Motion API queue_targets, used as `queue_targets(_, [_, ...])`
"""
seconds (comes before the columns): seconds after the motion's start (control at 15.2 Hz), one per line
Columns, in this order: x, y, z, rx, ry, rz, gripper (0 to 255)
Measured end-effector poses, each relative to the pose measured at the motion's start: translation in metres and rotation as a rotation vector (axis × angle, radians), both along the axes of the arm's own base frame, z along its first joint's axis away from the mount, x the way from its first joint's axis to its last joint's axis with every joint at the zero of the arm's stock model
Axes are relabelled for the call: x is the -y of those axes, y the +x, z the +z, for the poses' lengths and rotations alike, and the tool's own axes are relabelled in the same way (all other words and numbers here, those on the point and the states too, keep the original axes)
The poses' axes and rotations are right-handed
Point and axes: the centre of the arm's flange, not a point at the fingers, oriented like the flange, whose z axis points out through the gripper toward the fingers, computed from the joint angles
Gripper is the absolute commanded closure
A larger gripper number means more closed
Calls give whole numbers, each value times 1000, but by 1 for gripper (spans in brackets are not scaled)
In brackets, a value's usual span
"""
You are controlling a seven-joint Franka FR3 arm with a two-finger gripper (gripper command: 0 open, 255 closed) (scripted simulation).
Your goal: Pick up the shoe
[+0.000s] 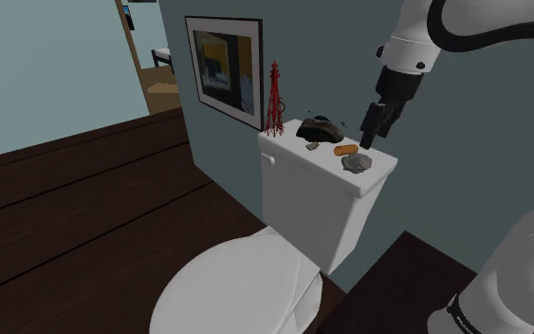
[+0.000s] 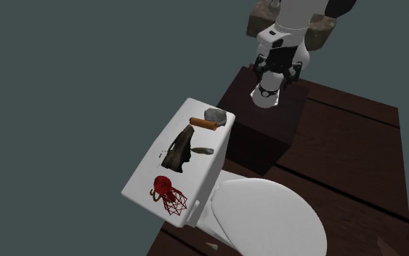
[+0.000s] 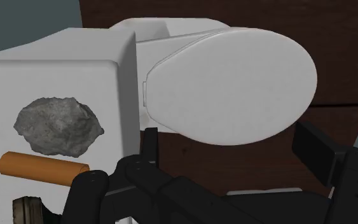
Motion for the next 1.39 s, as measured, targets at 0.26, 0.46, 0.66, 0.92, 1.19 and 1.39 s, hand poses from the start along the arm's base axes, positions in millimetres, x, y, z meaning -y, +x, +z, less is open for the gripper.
queue_targets(0.26, [14, 23, -3, -1, -4, -9, 0])
queue_targets(0.46, [30, 54, -8, -3, -11, -23, 0])
queue_targets(0.66, [48, 88, -16, -5, -18, -36, 0])
queue_targets(0.92, [77, 133, -24, -7, -27, -55, 0])
queue_targets(1.19, [104, 180, -35, -10, -36, -73, 0])
queue_targets(1.39, [122, 207, -38, -11, -43, -87, 0])
